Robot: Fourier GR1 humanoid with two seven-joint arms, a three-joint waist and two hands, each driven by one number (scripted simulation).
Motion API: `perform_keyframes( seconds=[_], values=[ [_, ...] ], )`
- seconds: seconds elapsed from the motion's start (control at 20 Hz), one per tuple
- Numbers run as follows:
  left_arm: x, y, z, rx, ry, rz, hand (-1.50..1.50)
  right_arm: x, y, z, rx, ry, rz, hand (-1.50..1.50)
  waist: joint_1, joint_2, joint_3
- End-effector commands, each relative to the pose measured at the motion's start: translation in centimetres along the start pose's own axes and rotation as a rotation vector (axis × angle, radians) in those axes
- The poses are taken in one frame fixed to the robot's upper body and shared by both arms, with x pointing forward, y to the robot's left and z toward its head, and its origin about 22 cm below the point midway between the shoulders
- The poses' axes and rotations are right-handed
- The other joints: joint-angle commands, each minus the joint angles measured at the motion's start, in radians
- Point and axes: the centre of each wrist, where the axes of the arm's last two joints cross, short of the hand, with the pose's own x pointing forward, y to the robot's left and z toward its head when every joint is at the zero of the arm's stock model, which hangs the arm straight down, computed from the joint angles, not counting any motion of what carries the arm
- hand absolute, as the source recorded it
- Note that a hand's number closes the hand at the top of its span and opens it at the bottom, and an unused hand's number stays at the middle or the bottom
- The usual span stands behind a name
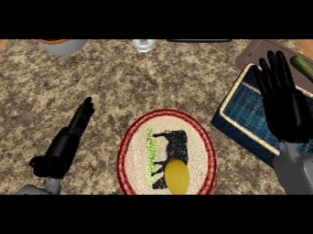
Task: Pick the lemon from the placemat and place it in the basket
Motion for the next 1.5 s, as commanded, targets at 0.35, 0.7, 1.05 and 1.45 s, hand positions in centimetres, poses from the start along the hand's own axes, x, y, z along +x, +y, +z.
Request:
perform_keyframes(
  seconds=[0.35,0.7,1.05,1.45],
  values=[
    [0.8,5.8,-2.2,0.148,0.209,0.005,0.00,4.1,7.1,-2.8,0.824,-0.260,0.288,1.50,0.070,0.011,0.016],
    [1.6,8.4,-3.3,0.207,0.267,0.005,0.00,-0.2,18.5,6.1,0.768,-0.446,0.368,-1.50,0.006,-0.002,0.018],
    [1.6,9.9,-3.3,0.232,0.293,0.014,0.00,4.8,21.4,6.1,0.774,-0.150,0.689,-1.50,-0.009,-0.006,0.016],
    [0.7,10.1,-2.0,0.230,0.303,-0.001,0.00,10.7,20.2,0.8,0.546,-0.024,1.312,-1.50,-0.009,-0.012,0.013]
  ],
)
